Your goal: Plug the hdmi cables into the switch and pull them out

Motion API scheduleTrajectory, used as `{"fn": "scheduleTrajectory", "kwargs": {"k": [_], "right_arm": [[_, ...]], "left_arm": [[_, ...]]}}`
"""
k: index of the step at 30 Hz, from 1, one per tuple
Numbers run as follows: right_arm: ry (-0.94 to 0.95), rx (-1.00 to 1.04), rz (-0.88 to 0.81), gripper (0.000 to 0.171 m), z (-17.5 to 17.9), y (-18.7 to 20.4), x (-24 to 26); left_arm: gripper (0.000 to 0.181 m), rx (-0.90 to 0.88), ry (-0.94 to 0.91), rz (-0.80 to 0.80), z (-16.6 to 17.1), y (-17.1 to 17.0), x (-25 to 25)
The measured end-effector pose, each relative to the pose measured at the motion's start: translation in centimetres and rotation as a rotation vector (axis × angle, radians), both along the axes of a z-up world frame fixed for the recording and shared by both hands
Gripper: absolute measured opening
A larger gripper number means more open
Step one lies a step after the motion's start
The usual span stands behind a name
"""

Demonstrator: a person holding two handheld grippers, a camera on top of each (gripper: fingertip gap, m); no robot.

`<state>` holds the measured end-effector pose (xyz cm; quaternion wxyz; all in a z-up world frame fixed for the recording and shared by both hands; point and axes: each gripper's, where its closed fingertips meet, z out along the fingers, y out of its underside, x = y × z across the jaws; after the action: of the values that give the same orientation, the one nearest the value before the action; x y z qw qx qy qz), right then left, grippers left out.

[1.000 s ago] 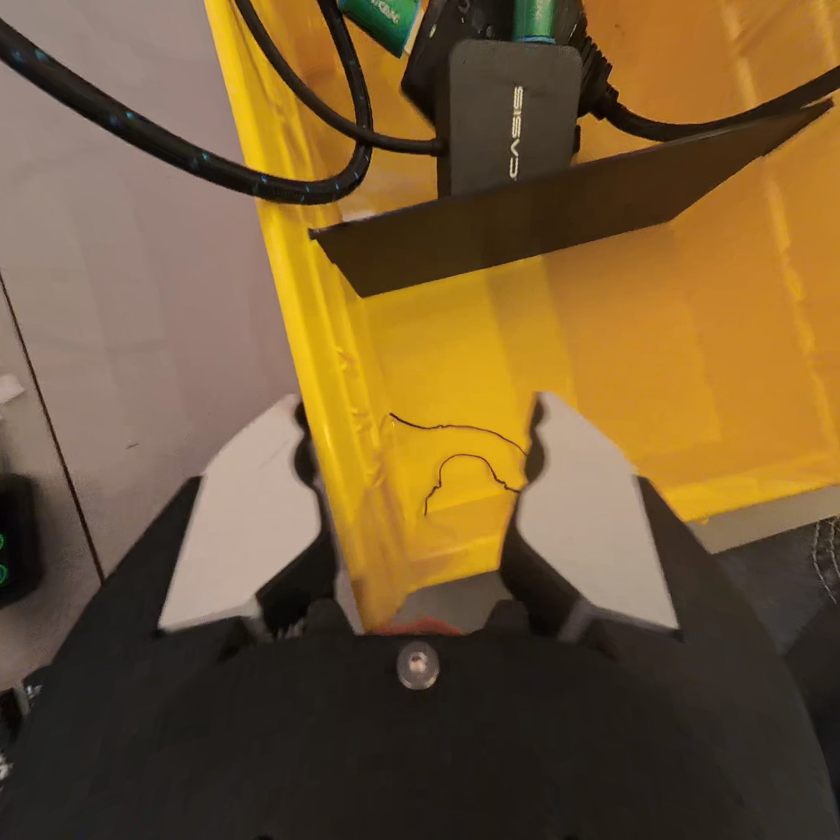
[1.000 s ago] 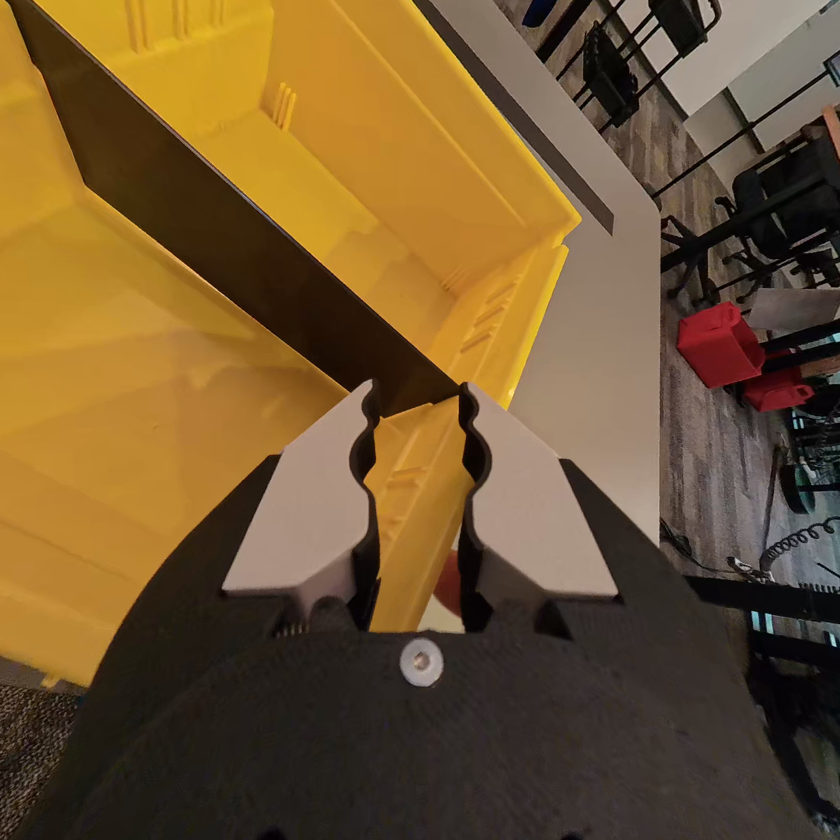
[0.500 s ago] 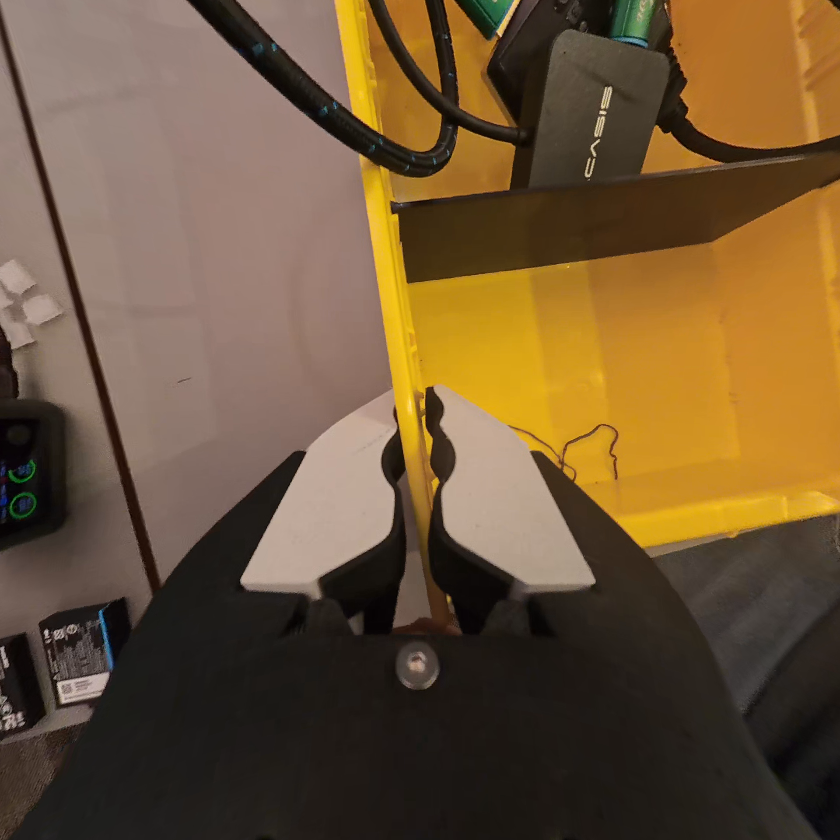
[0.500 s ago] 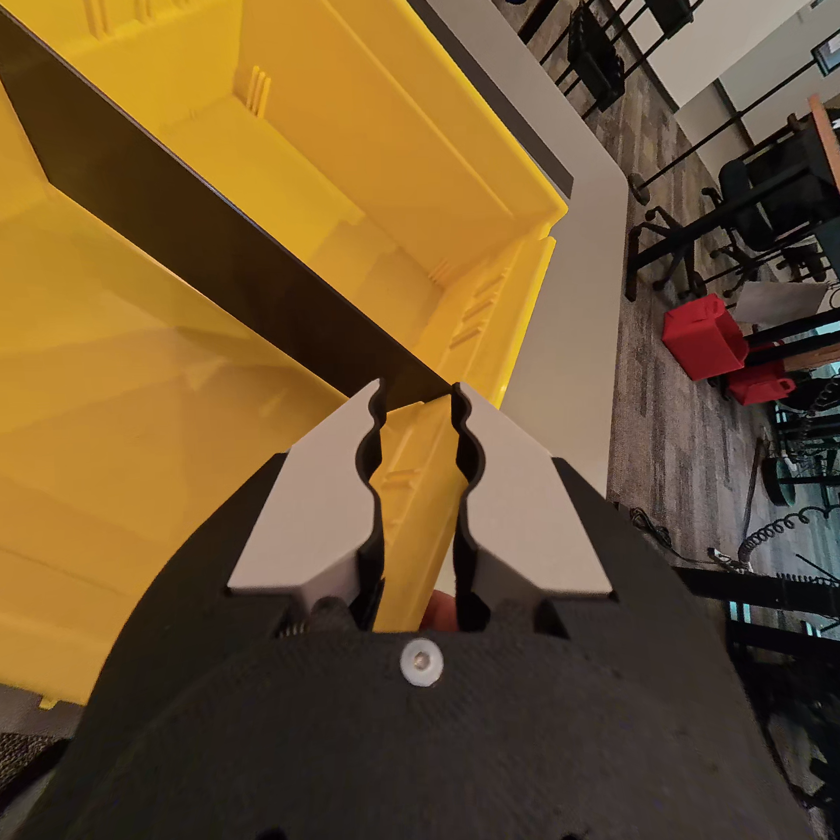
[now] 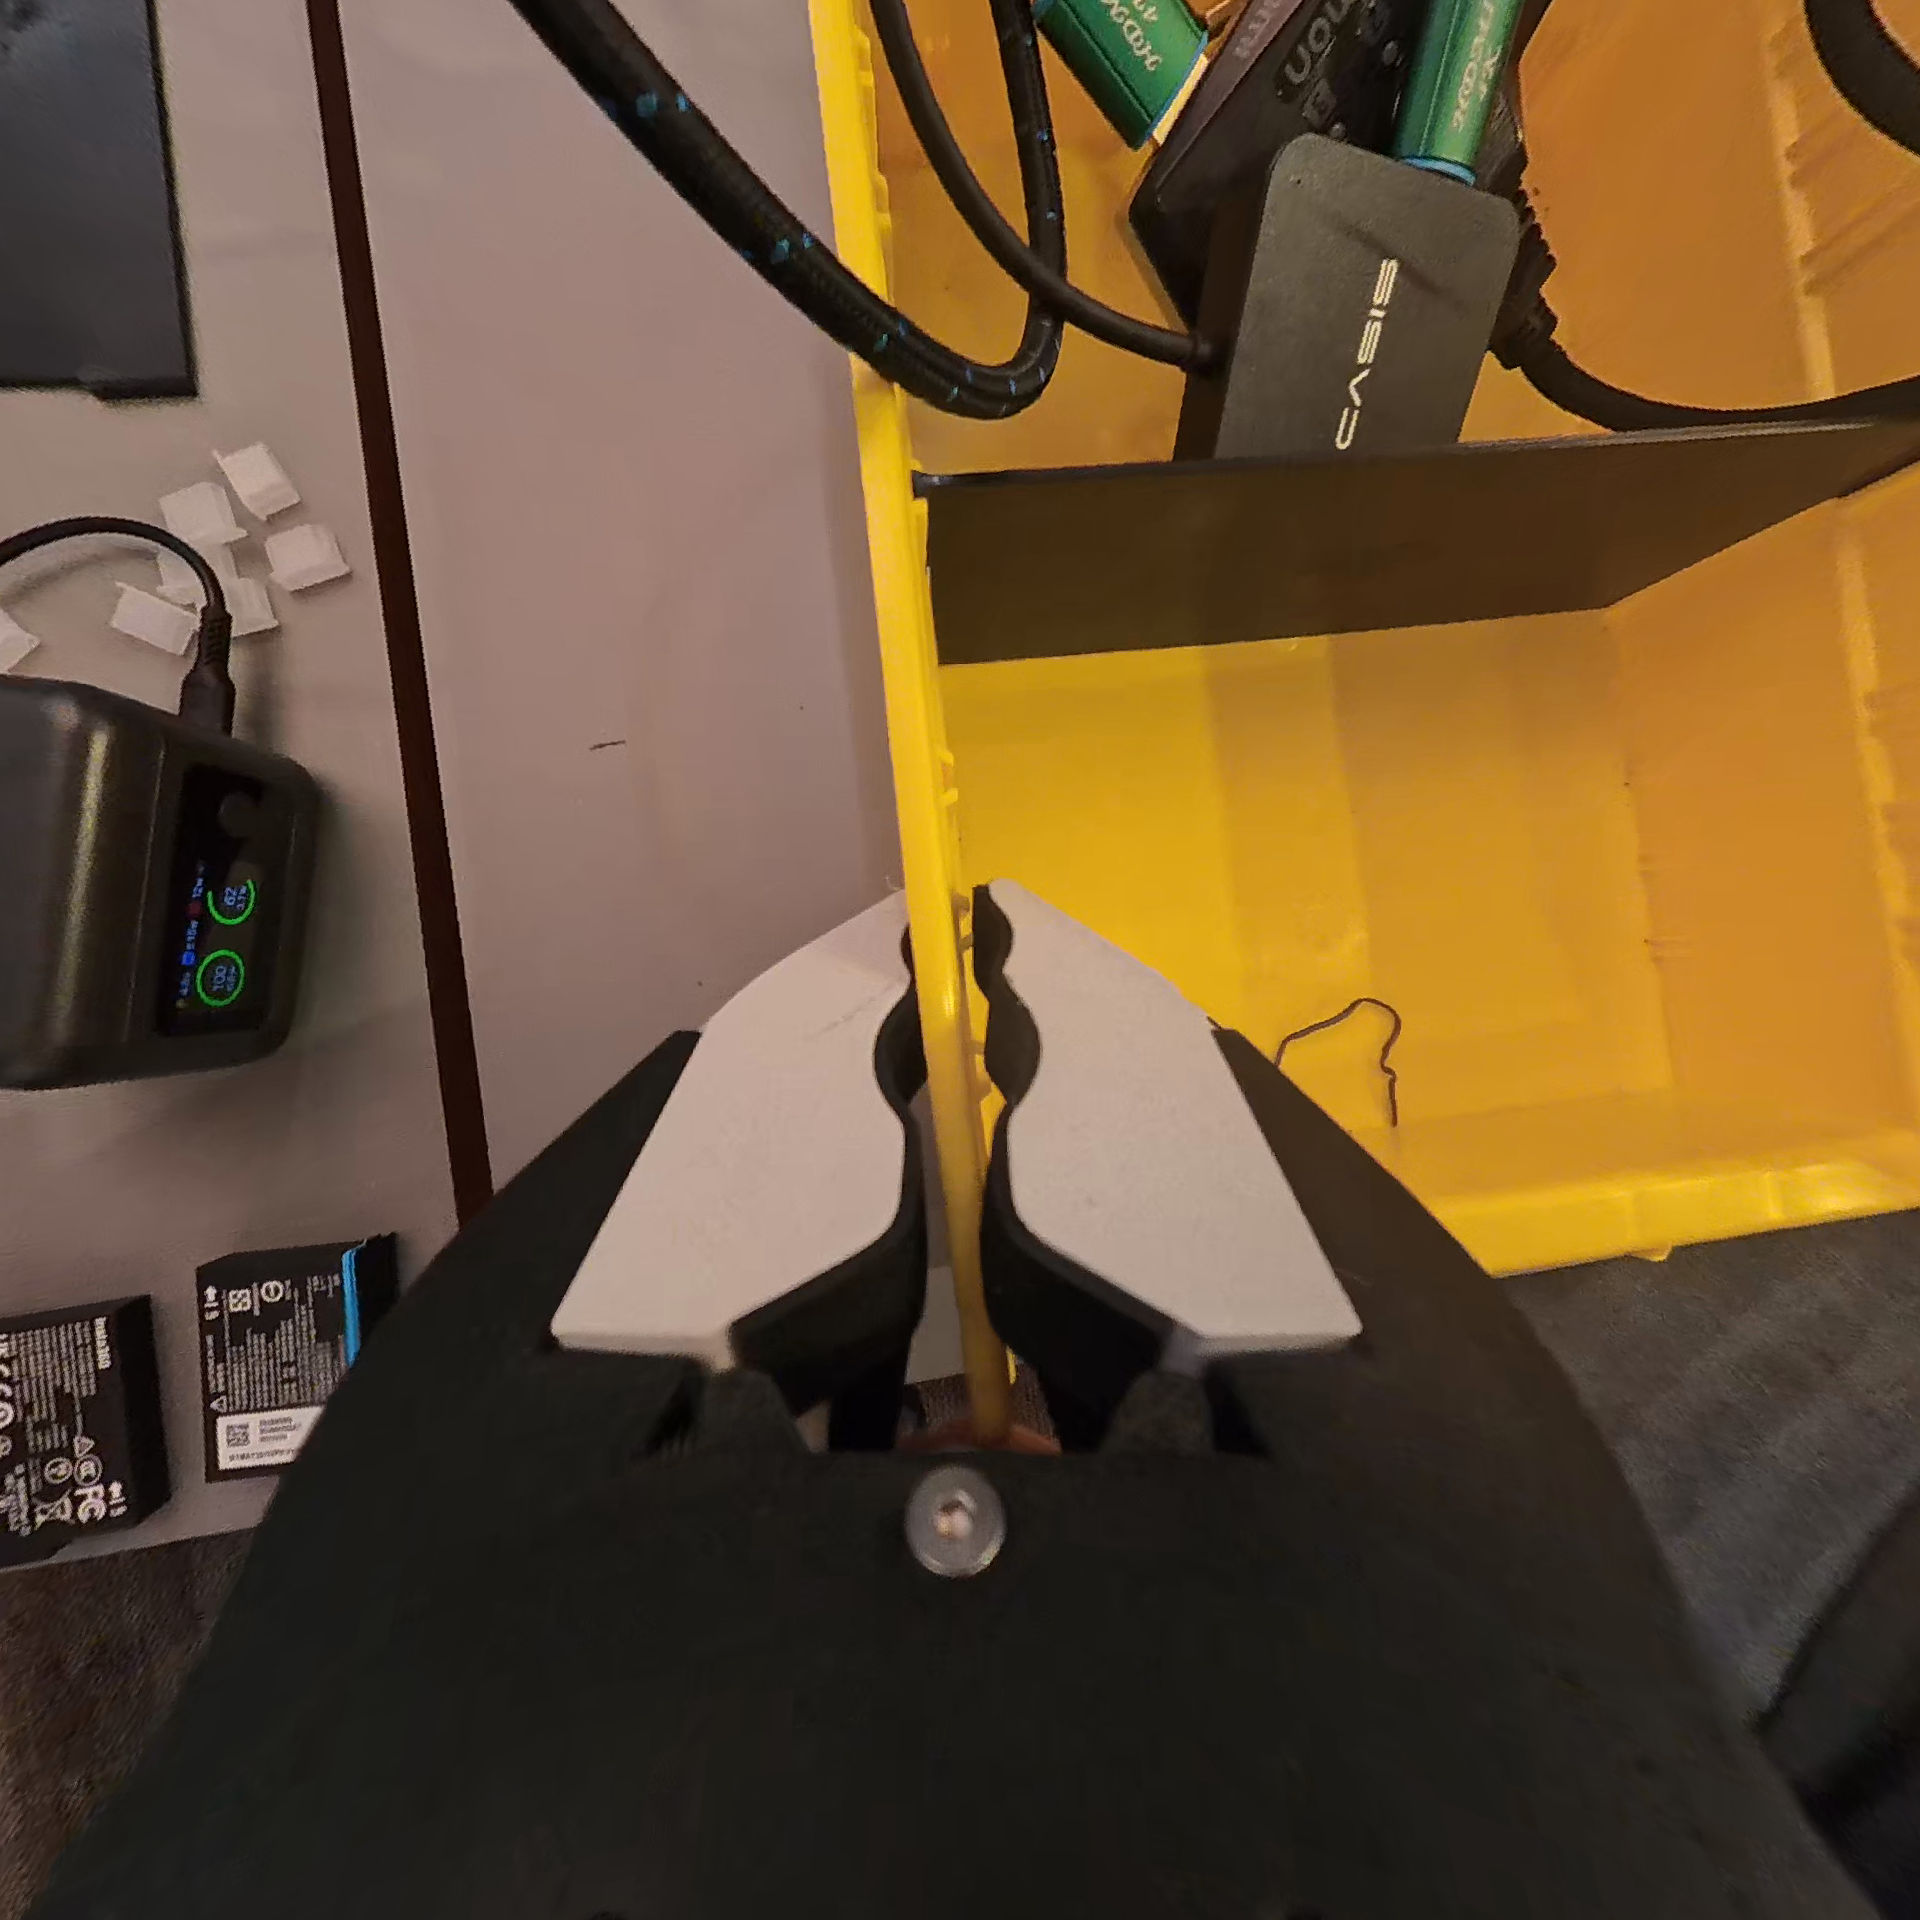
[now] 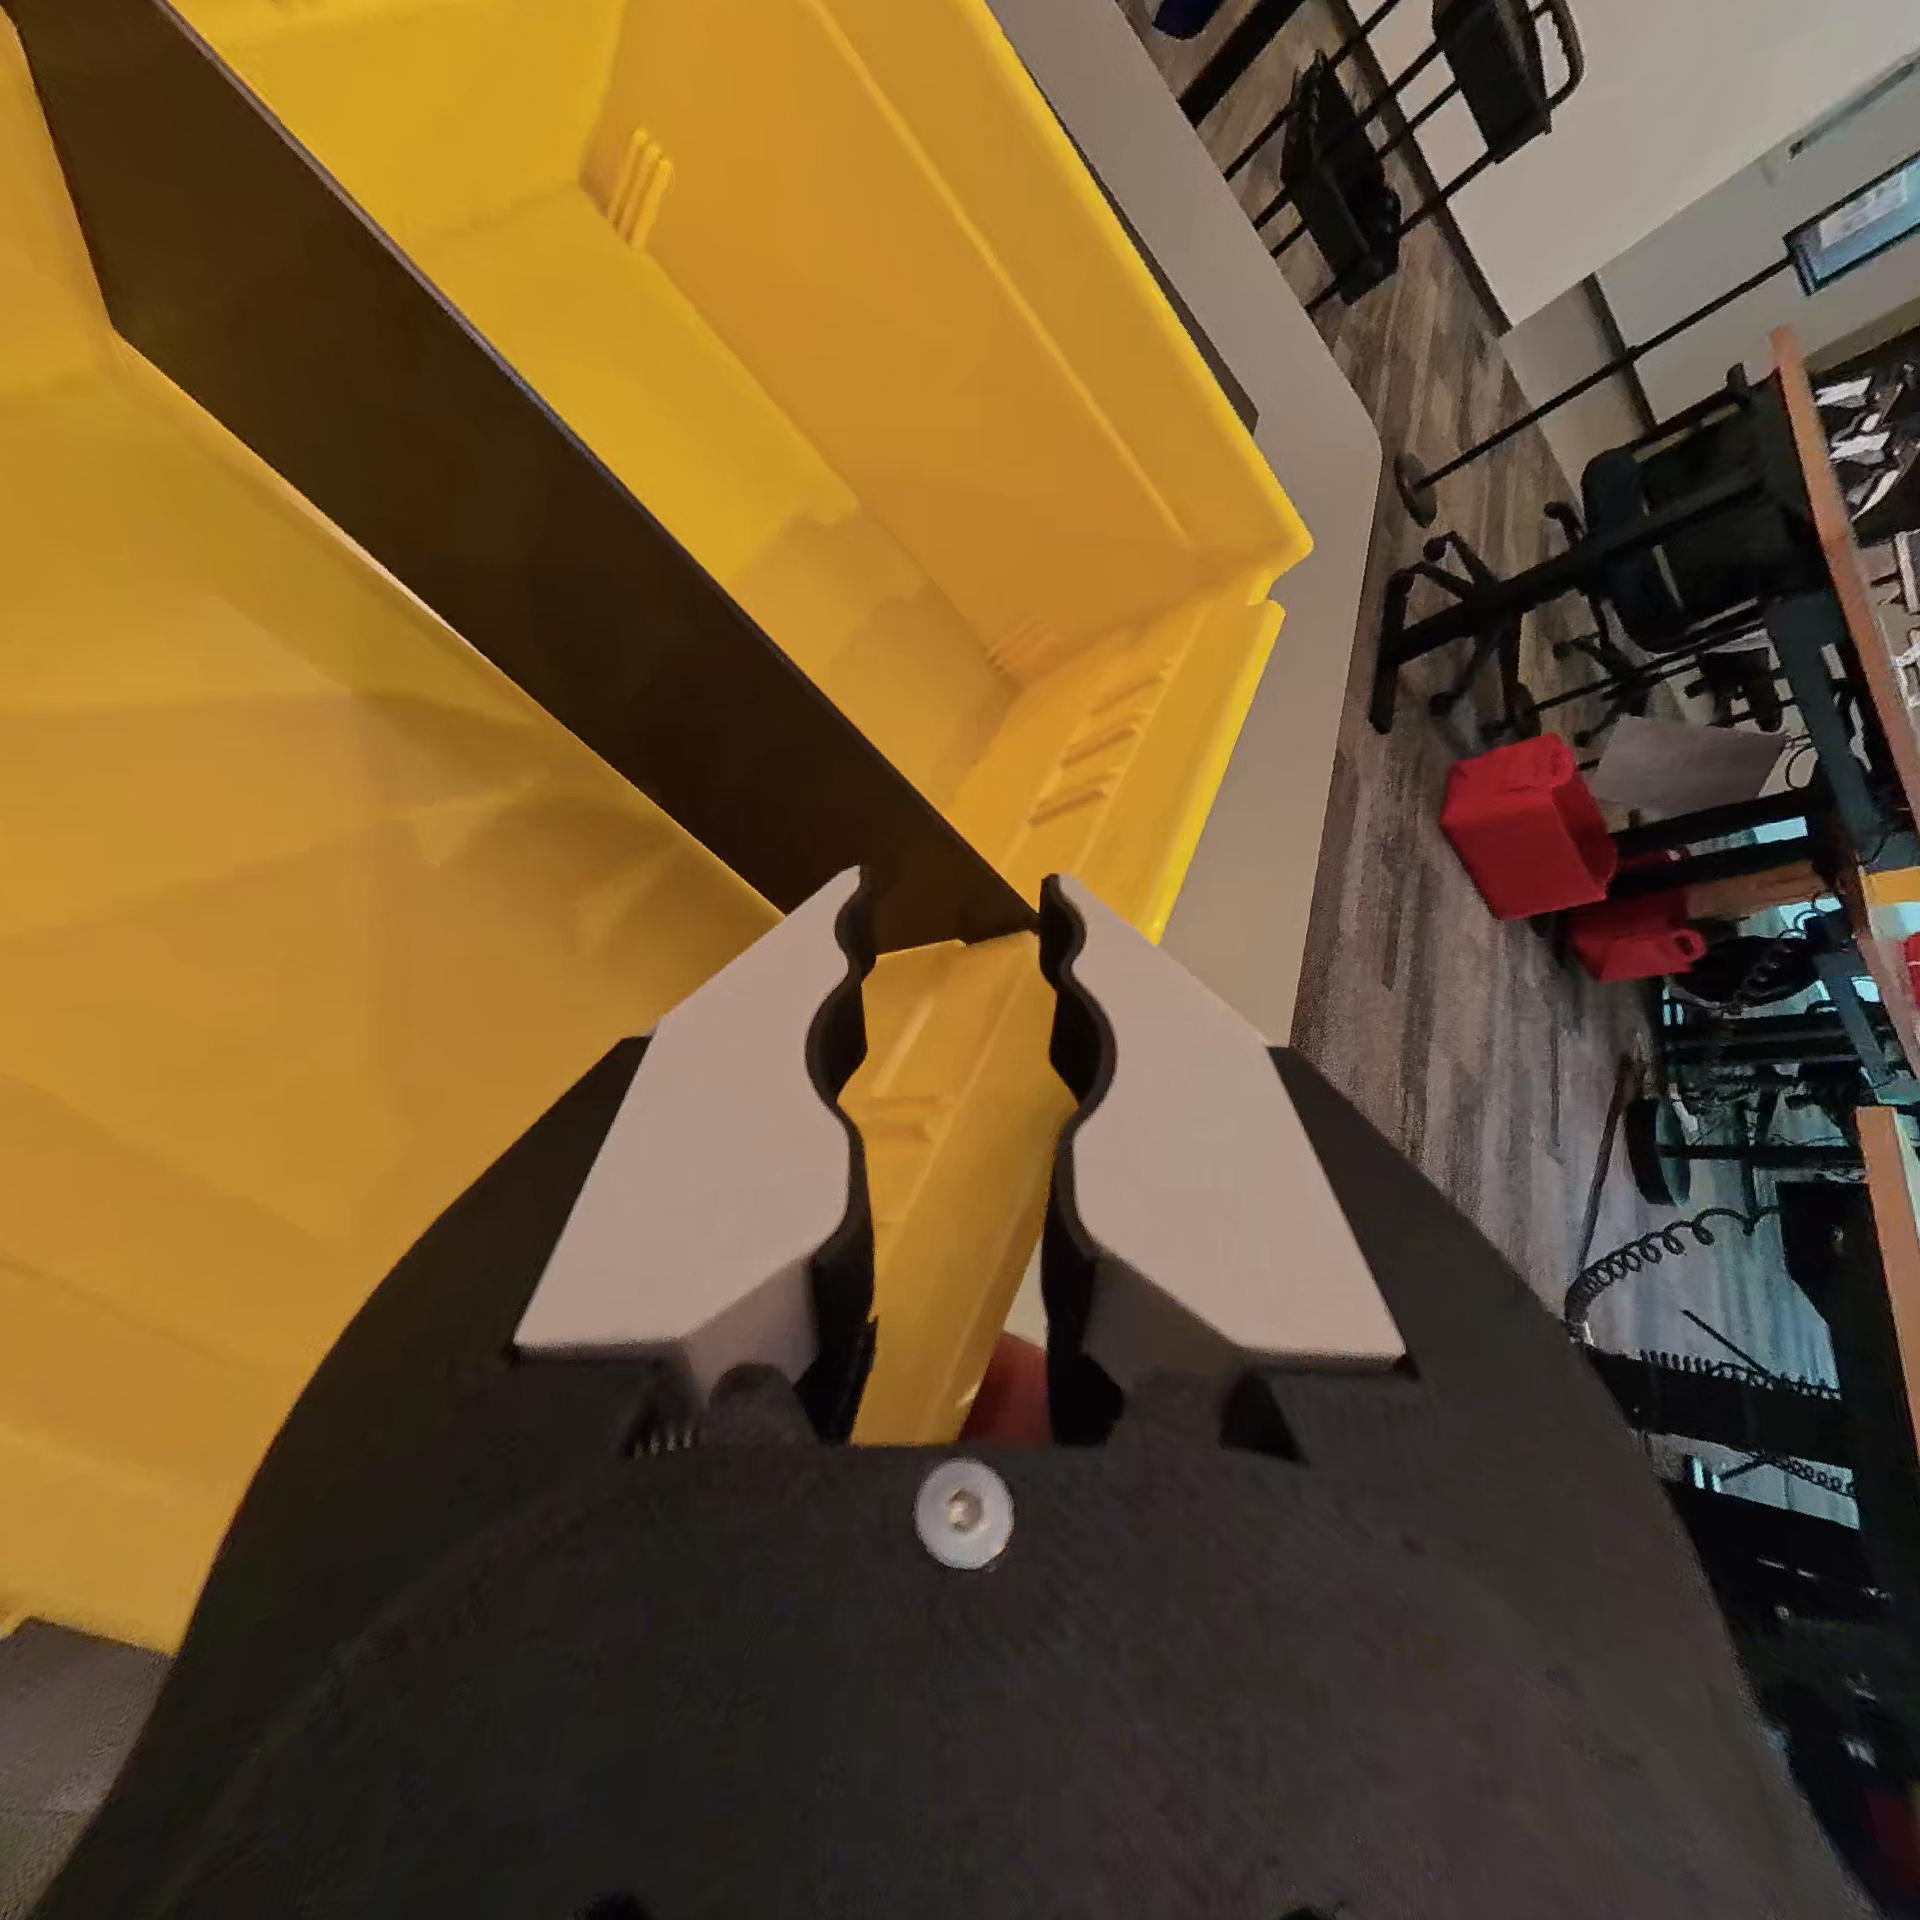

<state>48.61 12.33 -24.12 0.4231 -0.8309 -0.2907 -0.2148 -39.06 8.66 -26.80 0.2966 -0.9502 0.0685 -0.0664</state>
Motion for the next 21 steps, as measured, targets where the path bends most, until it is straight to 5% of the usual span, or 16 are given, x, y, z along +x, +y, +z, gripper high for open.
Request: {"fn": "scheduleTrajectory", "kwargs": {"k": [2,5,8,14,21], "right_arm": [[0.0,0.011,0.005,0.036,0.3,-0.1,0.0],[-0.043,0.135,-0.01,0.05,3.0,-0.2,0.5],[-0.034,0.256,0.014,0.051,6.6,-0.8,-1.2],[0.096,0.386,0.242,0.039,12.0,-2.1,-12.7],[0.352,0.29,0.607,0.037,10.2,-3.7,-30.0]], "left_arm": [[0.017,0.045,0.021,0.011,0.7,0.1,-0.3],[0.06,0.177,0.065,0.053,3.8,0.6,-0.9],[0.071,0.307,0.091,-0.007,7.5,1.4,1.2],[0.072,0.301,0.199,-0.228,9.2,5.4,8.5],[0.057,0.122,0.247,-0.252,4.8,11.8,11.1]]}}
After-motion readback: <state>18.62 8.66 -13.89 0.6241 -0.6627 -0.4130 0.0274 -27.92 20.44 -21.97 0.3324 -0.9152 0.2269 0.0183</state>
